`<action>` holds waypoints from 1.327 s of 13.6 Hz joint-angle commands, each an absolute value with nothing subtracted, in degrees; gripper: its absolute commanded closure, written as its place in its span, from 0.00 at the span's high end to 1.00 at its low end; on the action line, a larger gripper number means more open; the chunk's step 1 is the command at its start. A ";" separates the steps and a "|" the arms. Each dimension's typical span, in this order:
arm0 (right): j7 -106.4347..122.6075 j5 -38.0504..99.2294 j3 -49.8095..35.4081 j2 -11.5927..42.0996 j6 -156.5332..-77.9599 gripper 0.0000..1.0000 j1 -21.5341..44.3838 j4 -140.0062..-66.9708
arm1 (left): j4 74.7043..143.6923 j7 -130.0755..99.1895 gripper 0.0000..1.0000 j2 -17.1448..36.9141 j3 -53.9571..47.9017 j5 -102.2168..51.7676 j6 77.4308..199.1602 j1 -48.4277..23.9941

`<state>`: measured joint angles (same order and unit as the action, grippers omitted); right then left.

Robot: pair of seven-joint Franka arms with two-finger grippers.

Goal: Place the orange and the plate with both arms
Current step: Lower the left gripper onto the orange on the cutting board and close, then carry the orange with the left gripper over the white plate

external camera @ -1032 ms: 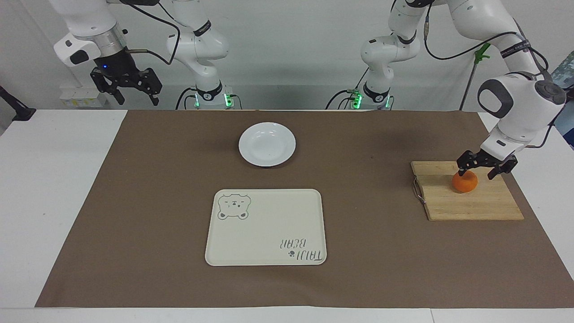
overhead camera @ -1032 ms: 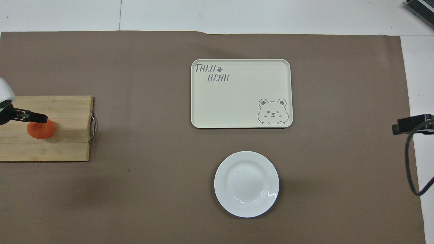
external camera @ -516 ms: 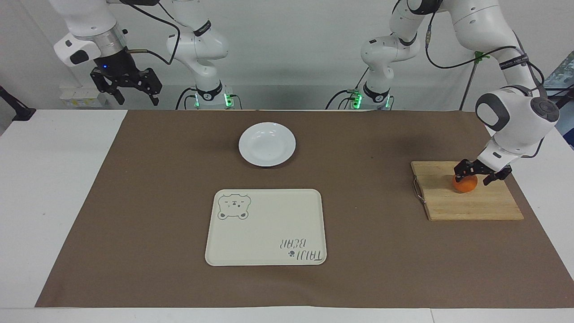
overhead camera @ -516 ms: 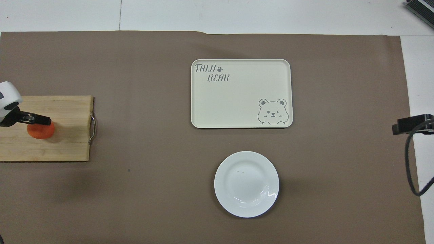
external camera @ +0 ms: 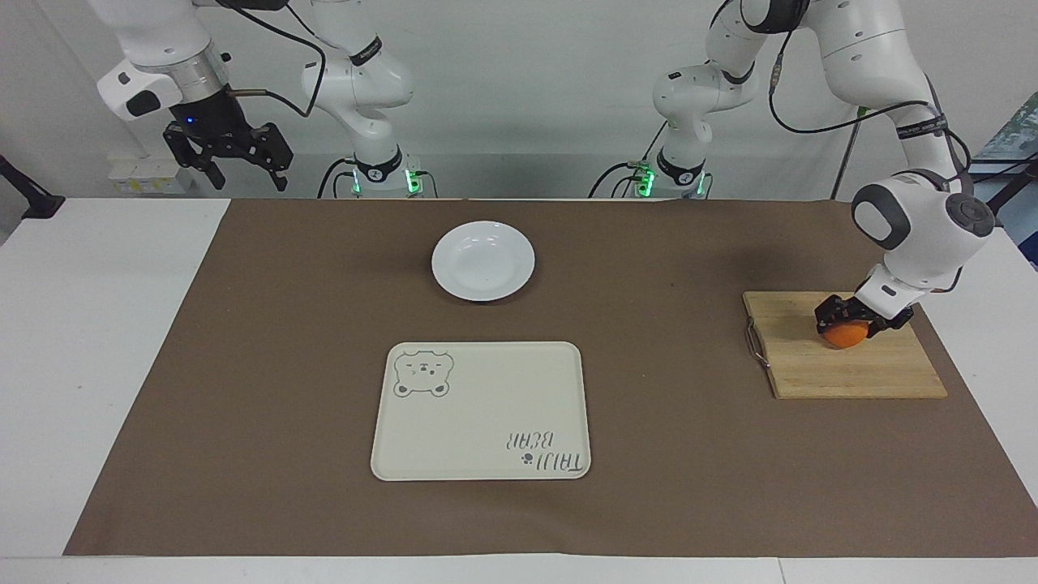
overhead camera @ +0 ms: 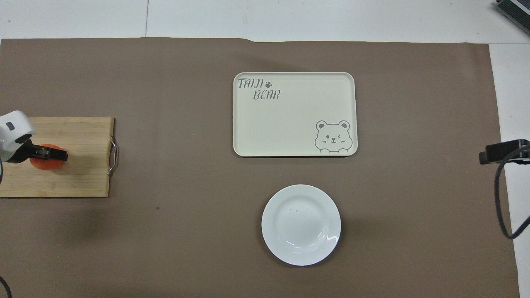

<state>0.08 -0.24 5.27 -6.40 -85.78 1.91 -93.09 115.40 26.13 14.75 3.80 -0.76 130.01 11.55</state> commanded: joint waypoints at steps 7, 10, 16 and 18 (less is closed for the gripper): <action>-0.79 0.09 5.01 -7.12 -86.57 1.00 1.32 -94.13 | 115.05 26.63 0.00 8.36 3.08 -0.53 123.93 9.24; -0.79 0.00 5.01 -7.12 -86.57 1.00 1.32 -94.22 | 115.14 26.37 0.00 7.12 3.16 -0.53 123.31 1.61; -0.79 0.09 5.01 -7.12 -86.57 1.00 1.32 -94.22 | 115.75 7.96 0.00 6.07 2.99 -0.53 120.34 -16.49; -0.79 0.09 5.01 -7.12 -86.49 1.00 1.32 -94.22 | 115.75 -0.93 0.00 5.80 2.90 -0.61 120.58 -23.00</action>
